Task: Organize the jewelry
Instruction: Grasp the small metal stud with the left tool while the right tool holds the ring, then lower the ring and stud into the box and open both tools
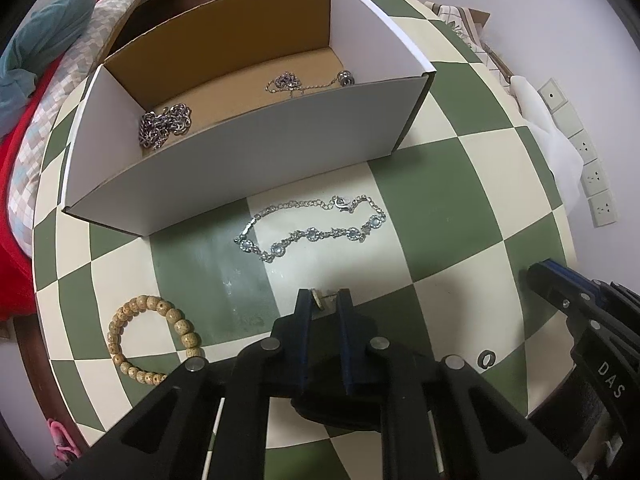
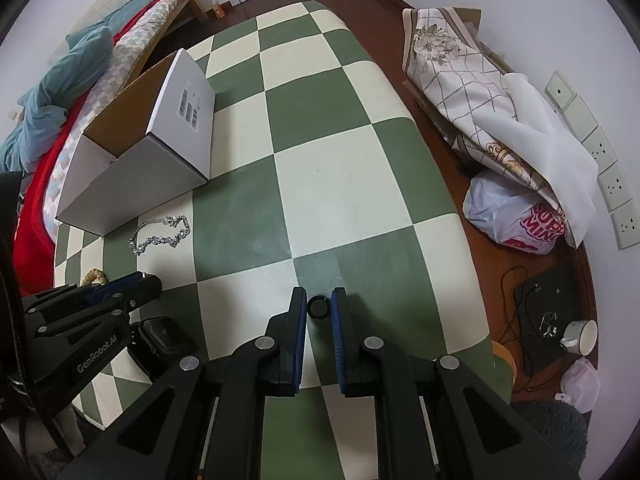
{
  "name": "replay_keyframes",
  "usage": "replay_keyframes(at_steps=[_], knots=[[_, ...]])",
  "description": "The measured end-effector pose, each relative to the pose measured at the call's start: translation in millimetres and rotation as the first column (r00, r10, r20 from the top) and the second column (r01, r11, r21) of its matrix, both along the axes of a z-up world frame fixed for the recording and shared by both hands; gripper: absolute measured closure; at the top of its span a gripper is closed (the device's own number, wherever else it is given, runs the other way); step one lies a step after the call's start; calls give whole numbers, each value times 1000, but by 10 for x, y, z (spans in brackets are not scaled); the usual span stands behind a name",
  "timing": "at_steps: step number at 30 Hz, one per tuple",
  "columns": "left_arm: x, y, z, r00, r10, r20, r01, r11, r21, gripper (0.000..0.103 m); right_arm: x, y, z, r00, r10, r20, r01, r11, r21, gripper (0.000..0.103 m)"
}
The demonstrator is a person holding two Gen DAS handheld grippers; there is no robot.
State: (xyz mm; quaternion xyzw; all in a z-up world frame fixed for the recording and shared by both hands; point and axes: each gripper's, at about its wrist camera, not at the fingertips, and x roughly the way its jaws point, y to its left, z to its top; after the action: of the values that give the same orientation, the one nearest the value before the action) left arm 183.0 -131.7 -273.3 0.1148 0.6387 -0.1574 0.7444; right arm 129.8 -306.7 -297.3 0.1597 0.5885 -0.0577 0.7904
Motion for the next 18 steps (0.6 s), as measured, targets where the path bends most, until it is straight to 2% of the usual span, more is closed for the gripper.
replay_keyframes(at_steps=[4,9,15,18], knots=[[49,-58,-3,1000,9,13,-9,1000,-3,94,4,-1,38,1000,-2,7,2,1000,0,90],[32,23,195,997,24,67,-23,1000,-14,94,9,2,141,1000,-4,27,3,1000,10,90],[33,213,720,982,79,171,-67,995,-80,94,97,104,483,995,23,98,-27,999,34,90],[142,323,934,975,120,185,-95,986,-140,94,228,215,742,987,53,153,-63,996,66,90]])
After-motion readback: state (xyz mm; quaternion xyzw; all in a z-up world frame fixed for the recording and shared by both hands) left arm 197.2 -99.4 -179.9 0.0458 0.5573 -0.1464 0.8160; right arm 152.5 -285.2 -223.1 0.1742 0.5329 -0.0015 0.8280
